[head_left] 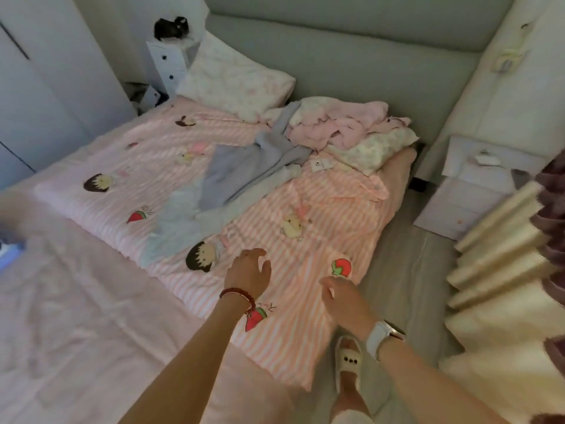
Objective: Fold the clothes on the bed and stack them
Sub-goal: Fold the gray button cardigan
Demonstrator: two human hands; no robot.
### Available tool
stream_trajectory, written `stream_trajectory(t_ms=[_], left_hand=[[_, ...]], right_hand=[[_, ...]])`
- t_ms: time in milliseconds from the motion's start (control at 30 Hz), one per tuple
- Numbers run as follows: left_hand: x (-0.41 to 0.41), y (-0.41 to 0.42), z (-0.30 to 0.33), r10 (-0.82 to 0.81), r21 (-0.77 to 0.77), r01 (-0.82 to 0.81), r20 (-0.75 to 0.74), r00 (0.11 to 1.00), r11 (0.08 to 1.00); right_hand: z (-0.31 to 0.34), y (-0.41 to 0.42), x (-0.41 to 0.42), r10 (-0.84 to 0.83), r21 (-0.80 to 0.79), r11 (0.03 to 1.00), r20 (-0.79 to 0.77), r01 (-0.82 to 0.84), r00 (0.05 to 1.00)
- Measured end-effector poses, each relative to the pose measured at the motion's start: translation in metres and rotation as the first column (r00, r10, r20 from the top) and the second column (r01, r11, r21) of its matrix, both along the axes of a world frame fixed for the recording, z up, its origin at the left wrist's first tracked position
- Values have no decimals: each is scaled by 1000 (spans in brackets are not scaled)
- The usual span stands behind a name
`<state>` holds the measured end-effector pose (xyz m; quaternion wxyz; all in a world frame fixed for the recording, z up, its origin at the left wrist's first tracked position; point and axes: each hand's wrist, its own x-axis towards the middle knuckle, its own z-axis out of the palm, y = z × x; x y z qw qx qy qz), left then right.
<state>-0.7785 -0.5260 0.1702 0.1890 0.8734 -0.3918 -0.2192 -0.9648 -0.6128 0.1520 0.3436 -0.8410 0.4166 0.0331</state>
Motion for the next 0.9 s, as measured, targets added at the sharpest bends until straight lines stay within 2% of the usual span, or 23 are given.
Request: stream_trajectory(t_ms=[200, 367, 533, 733, 833, 900], left_hand=[[97, -155, -20, 196, 53, -197, 26, 980, 979], [167, -273, -58, 288, 158, -287, 19, 957, 945], [218, -353, -114, 283, 229, -293, 79, 956, 928], [259, -393, -175, 178, 342, -249, 226, 958, 906], [274, -398, -189, 205, 234, -279, 297, 932, 931], [281, -395, -183, 363, 60, -376, 160, 918, 925]], right_hand=[[-17, -174, 107, 176, 24, 984, 56, -177, 983], [-44, -299, 182, 184, 29, 982, 72, -186, 980], [-92, -391, 244, 242, -22, 970, 28, -241, 970], [-142, -449, 306, 374, -255, 888, -88, -384, 923], [-156, -467, 328, 422, -367, 819, -135, -441, 896], [-160, -477, 339, 443, -411, 795, -110, -447, 890]])
